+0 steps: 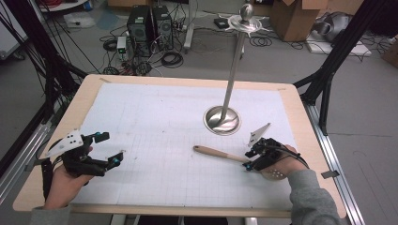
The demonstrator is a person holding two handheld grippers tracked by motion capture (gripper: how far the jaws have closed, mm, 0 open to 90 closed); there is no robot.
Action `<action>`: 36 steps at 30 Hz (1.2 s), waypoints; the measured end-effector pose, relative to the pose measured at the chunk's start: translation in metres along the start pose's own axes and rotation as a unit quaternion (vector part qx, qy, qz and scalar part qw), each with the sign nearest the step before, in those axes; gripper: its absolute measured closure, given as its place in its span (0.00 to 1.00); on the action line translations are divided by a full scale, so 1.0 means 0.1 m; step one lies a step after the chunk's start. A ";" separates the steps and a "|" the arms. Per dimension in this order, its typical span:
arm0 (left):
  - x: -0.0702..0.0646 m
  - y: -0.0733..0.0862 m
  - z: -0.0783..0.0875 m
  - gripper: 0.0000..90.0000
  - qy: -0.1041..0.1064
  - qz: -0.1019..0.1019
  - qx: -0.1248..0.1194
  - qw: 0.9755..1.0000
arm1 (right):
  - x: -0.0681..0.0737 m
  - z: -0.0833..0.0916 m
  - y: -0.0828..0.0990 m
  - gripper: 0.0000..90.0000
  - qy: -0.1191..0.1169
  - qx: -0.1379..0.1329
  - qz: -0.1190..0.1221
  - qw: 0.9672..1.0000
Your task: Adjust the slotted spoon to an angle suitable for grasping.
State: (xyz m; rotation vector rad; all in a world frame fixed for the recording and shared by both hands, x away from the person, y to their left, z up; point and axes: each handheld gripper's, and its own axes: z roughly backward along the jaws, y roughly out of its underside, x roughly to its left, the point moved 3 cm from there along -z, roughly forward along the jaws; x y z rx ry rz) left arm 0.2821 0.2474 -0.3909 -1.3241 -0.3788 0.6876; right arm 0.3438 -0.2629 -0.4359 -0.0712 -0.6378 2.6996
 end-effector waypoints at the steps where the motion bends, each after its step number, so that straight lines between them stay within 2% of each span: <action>1: 0.00 0.00 0.00 0.02 0.000 0.001 0.000 1.000 | 0.00 0.00 0.00 0.61 -0.001 0.001 0.001 1.000; 10: 0.00 0.00 0.00 0.02 0.001 0.001 0.000 1.000 | -0.01 -0.01 -0.01 0.72 0.008 0.019 0.011 1.000; 17: 0.00 0.01 0.00 0.02 0.001 0.001 0.002 1.000 | -0.01 -0.04 0.00 0.75 0.017 0.032 0.022 0.999; 21: 0.00 0.01 -0.01 0.02 0.002 0.001 0.003 1.000 | 0.00 -0.05 -0.01 0.85 0.009 0.036 0.030 0.999; 36: -0.01 0.01 0.00 0.02 0.002 0.003 0.001 1.000 | 0.04 -0.02 -0.02 0.87 0.014 0.039 0.030 0.999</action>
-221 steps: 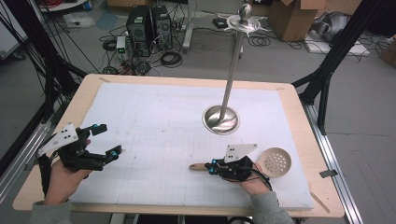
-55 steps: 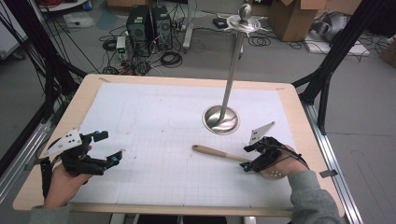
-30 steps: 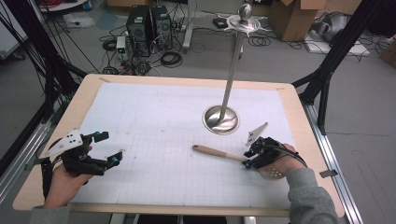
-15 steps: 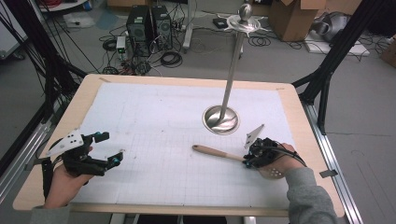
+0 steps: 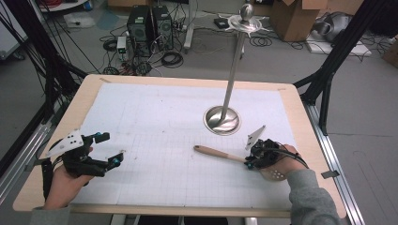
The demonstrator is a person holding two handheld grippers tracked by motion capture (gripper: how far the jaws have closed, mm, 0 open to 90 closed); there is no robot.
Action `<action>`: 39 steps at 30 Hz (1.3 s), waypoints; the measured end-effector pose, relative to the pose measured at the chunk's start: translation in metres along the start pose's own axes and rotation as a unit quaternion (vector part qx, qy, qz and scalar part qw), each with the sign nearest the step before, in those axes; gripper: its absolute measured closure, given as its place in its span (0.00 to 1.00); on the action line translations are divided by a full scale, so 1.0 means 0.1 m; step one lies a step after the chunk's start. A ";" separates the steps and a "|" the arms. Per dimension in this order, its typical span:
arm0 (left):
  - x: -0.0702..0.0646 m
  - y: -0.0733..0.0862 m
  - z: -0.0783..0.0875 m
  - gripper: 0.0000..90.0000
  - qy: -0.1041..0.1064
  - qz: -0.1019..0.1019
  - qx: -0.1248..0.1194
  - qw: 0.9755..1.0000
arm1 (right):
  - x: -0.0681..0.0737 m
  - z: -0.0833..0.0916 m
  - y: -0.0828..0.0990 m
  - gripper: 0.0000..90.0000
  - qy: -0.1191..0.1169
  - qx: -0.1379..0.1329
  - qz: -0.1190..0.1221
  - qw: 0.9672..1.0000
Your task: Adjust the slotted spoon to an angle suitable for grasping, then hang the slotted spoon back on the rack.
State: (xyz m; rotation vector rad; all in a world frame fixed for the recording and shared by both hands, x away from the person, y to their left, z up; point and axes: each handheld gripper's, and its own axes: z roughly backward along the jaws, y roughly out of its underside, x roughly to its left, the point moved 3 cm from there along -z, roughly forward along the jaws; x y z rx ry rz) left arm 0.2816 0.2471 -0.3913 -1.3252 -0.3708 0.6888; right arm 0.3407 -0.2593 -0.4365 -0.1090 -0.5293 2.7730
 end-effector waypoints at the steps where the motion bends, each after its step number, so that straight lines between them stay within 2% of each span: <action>1: 0.00 0.00 0.00 0.02 0.000 0.000 0.000 1.000 | 0.01 0.01 0.00 0.87 -0.001 -0.002 -0.001 1.000; 4: 0.00 -0.01 0.00 0.02 0.001 -0.001 -0.001 1.000 | 0.02 0.06 0.00 0.87 0.002 -0.017 -0.006 1.000; 10: 0.00 -0.01 -0.01 0.02 0.001 -0.001 0.000 1.000 | 0.02 0.19 0.01 0.87 0.004 -0.068 -0.025 0.997; 15: 0.00 -0.01 -0.03 0.02 0.003 -0.001 -0.001 1.000 | 0.02 0.30 0.07 0.87 0.007 -0.109 -0.044 0.993; 23: -0.02 -0.01 -0.05 0.02 0.005 -0.002 0.001 1.000 | 0.00 0.43 0.15 0.87 0.017 -0.149 -0.065 0.987; 32: -0.01 -0.01 -0.05 0.02 0.005 -0.001 0.000 1.000 | -0.04 0.58 0.20 0.87 0.022 -0.204 -0.089 0.975; 39: -0.01 -0.02 -0.05 0.02 0.007 0.000 -0.003 1.000 | -0.04 0.64 0.22 0.87 0.025 -0.219 -0.095 0.971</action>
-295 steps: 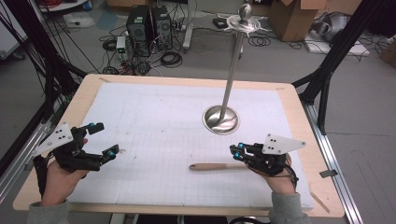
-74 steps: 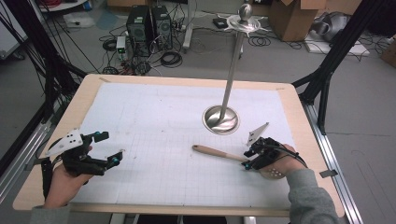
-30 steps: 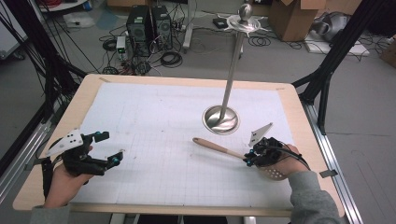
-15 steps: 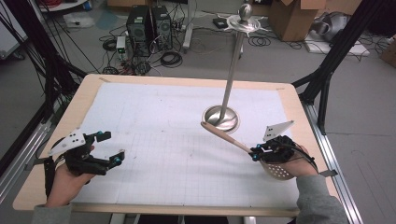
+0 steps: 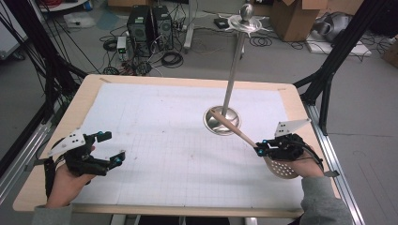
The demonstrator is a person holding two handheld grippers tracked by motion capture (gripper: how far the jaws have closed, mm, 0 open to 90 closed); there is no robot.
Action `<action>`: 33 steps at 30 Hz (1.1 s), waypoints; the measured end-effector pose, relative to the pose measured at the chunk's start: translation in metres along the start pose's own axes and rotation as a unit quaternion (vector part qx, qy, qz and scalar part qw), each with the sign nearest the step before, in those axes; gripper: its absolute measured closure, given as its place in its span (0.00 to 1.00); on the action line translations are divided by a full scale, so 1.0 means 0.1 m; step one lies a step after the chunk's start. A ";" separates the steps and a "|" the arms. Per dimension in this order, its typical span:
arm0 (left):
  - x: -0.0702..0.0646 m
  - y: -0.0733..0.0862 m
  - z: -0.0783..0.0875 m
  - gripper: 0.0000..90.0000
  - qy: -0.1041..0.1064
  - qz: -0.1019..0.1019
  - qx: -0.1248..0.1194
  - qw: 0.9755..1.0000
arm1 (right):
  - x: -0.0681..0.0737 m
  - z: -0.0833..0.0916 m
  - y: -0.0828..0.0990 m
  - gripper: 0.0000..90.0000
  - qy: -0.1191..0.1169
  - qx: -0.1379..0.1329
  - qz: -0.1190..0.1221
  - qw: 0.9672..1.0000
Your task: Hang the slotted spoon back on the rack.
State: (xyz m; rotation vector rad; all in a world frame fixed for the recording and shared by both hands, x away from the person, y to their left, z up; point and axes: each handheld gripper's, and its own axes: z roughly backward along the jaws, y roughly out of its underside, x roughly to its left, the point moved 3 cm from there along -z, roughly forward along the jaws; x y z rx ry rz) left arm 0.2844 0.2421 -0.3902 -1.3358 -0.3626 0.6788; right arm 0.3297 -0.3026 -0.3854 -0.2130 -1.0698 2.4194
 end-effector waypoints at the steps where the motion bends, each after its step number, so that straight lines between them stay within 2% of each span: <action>1: 0.00 0.00 -0.01 0.02 0.003 0.001 -0.001 1.000 | -0.01 0.03 0.00 0.87 0.001 -0.005 -0.001 1.000; 6: 0.00 0.00 -0.02 0.02 0.003 0.001 0.000 1.000 | -0.03 0.15 -0.03 0.87 0.002 -0.018 -0.004 1.000; 15: -0.01 0.00 -0.02 0.02 0.006 0.001 0.000 1.000 | -0.08 0.42 -0.11 0.87 0.010 -0.065 -0.016 0.998; 23: -0.01 -0.01 -0.01 0.02 0.006 0.001 -0.003 1.000 | -0.09 0.57 -0.15 0.87 0.021 -0.077 -0.018 0.997; 33: -0.02 -0.01 0.02 0.02 0.007 0.003 -0.003 1.000 | -0.16 0.78 -0.15 0.87 0.033 -0.108 -0.035 0.993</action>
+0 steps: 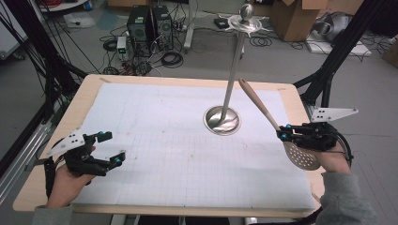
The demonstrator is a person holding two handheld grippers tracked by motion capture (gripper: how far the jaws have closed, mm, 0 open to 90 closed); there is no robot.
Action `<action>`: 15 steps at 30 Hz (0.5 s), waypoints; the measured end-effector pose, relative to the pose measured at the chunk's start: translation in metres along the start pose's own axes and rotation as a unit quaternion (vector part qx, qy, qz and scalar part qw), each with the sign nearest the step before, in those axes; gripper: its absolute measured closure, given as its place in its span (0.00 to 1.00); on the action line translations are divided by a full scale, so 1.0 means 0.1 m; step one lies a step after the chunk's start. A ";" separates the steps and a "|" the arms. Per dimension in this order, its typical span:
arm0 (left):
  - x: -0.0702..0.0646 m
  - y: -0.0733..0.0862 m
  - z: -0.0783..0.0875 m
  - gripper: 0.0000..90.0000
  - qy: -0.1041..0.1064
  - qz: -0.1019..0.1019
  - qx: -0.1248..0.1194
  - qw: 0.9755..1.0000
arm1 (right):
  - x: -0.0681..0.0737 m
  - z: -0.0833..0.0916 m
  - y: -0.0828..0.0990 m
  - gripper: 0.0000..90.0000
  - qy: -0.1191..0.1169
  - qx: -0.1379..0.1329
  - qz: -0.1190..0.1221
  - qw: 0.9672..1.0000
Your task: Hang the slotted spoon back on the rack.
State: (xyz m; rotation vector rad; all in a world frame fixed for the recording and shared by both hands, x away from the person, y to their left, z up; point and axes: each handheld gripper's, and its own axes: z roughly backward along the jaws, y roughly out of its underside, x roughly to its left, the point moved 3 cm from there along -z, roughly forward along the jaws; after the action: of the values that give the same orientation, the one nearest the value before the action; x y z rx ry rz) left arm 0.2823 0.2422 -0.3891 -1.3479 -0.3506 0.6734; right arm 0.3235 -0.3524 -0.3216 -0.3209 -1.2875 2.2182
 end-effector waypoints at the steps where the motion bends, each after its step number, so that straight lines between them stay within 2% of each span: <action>1: 0.00 0.00 0.00 0.02 -0.001 0.000 0.000 1.000 | -0.01 0.02 0.00 0.87 0.001 -0.002 -0.004 1.000; 15: 0.00 0.02 0.10 0.02 -0.007 0.002 -0.002 1.000 | -0.11 0.21 -0.13 0.87 0.022 -0.037 -0.018 0.999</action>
State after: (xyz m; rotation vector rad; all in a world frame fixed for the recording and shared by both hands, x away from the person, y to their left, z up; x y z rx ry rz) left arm 0.2757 0.2501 -0.3884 -1.3490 -0.3606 0.6856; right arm 0.3274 -0.3686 -0.3005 -0.3692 -1.3447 2.1262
